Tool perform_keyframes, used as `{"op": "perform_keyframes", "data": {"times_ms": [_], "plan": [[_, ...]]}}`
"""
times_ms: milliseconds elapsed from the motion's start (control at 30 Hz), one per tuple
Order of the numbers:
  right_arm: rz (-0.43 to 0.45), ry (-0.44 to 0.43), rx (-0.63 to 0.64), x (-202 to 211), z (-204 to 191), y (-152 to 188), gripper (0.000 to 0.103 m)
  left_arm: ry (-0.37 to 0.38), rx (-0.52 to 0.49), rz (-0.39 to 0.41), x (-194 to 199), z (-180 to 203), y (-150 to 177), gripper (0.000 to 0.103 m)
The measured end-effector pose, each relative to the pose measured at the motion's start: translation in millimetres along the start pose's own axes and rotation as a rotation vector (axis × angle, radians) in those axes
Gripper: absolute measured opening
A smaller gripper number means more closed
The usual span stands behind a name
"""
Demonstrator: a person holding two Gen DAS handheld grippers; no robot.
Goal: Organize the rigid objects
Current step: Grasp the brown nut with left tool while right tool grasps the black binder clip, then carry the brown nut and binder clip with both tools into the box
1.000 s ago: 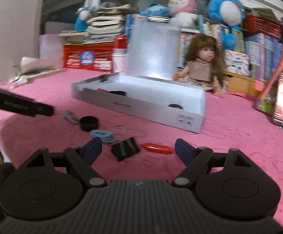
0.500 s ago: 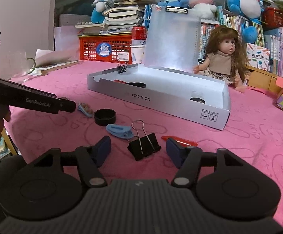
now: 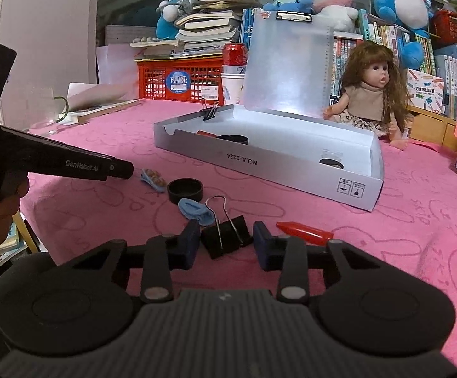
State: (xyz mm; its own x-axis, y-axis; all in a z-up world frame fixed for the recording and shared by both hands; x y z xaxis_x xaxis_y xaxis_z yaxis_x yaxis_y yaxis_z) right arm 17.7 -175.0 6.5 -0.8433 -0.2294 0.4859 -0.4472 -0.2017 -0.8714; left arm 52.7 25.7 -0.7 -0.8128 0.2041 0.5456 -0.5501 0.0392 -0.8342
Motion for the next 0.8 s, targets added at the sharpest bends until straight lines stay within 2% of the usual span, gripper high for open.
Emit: {"op": "perform_keyframes", "data": {"times_ms": [800], "plan": [[0.017, 0.055, -0.031, 7.2, 6.8, -6.0, 0.041, 0.013, -0.023, 0.008, 5.8, 12.8, -10.2, 0.021]]}}
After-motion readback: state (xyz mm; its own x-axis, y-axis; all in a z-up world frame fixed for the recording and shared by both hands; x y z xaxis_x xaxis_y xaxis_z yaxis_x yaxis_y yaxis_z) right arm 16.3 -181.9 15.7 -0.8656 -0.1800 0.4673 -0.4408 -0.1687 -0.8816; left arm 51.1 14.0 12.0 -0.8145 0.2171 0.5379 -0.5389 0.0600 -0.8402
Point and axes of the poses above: each gripper's, at about its wrist camera, not at the fingertips, and x roughly against the way its jaws point, z to its right, y to its underside, the point moved 2 cm from there along -x, roughly the way its jaws point, and after that the axes turned 8 degrees about y, right-handed, at the moved point
